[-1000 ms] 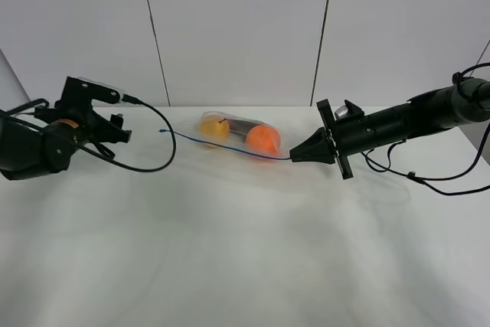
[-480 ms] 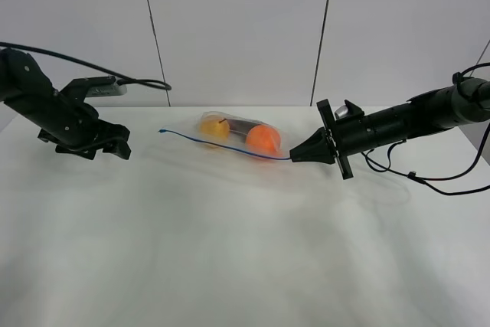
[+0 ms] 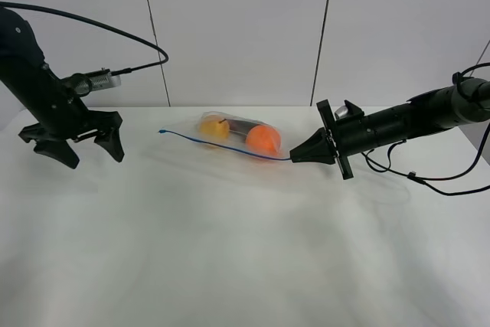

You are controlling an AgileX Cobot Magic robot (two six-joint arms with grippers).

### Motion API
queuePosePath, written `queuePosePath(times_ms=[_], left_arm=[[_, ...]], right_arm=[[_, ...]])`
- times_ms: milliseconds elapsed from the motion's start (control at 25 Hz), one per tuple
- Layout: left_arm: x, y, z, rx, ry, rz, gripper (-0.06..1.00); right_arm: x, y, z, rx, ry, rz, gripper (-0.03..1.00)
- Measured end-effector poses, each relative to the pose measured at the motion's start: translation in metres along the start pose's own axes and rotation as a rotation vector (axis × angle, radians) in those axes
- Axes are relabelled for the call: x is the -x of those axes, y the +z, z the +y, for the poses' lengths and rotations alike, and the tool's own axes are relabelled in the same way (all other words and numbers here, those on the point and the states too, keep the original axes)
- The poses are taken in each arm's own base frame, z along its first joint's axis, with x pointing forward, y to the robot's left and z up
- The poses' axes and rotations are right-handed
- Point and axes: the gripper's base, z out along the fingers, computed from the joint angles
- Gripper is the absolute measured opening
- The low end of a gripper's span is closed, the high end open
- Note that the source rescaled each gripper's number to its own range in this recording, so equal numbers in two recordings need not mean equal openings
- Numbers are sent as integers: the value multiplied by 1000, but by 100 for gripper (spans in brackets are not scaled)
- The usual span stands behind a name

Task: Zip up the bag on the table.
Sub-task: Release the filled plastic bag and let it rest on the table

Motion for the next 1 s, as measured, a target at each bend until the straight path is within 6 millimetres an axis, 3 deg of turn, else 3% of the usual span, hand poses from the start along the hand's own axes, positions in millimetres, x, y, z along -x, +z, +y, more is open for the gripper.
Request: queuePosePath(times_ms=[200, 360, 480, 600, 800, 1000], left_arm=[[-13, -15, 4, 67, -24, 92, 94], [-20, -37, 1, 67, -24, 47, 94], [-39, -58, -2, 66, -19, 4, 94], [-72, -78, -4, 65, -15, -37, 94], [-149, -101, -6, 68, -6, -108, 94], [-227, -92, -1, 107, 11, -163, 94]], right_arm=[[0, 0, 0, -2, -1, 2, 0], [0, 0, 0, -5, -2, 4, 0], [0, 0, -1, -6, -3, 4, 0], [0, 0, -1, -6, -3, 4, 0], [0, 0, -1, -6, -3, 4, 0], [0, 0, -1, -6, -3, 4, 0]])
